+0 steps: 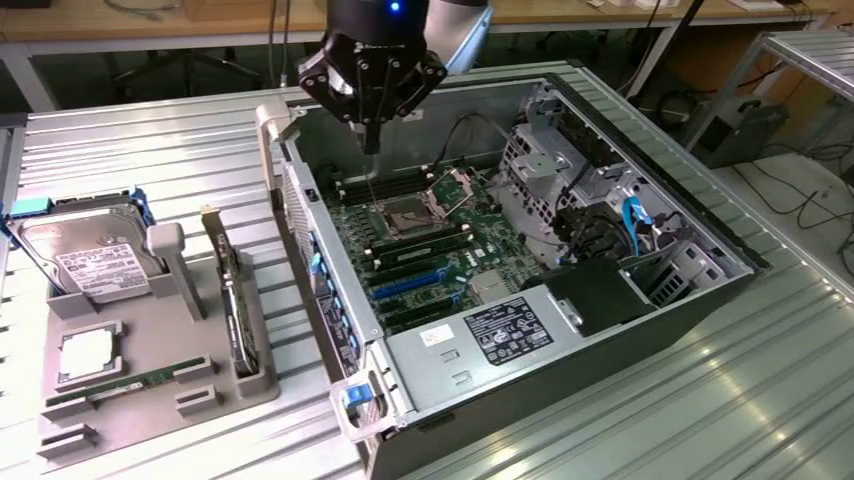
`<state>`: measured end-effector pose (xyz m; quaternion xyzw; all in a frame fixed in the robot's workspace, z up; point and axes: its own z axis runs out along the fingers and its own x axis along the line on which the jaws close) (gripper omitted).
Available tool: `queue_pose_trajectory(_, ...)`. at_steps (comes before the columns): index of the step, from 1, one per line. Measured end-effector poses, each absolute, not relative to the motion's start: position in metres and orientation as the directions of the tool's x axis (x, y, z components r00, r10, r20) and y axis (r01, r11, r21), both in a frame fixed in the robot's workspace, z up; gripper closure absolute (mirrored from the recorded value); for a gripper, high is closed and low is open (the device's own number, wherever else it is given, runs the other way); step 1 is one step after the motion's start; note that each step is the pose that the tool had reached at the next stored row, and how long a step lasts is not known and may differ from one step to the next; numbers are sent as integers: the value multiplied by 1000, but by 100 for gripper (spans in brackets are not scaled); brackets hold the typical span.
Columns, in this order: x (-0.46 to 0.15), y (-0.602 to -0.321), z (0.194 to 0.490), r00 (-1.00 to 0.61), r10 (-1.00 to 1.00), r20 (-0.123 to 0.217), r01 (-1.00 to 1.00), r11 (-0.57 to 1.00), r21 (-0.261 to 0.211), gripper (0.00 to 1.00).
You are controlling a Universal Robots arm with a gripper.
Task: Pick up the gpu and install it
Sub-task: 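Reach for the gpu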
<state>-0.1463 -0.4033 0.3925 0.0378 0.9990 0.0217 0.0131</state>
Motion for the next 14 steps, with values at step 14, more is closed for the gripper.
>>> queue_pose_trajectory(14, -212, -426, 390, -997, 76, -24, 75, 996, 44, 89)
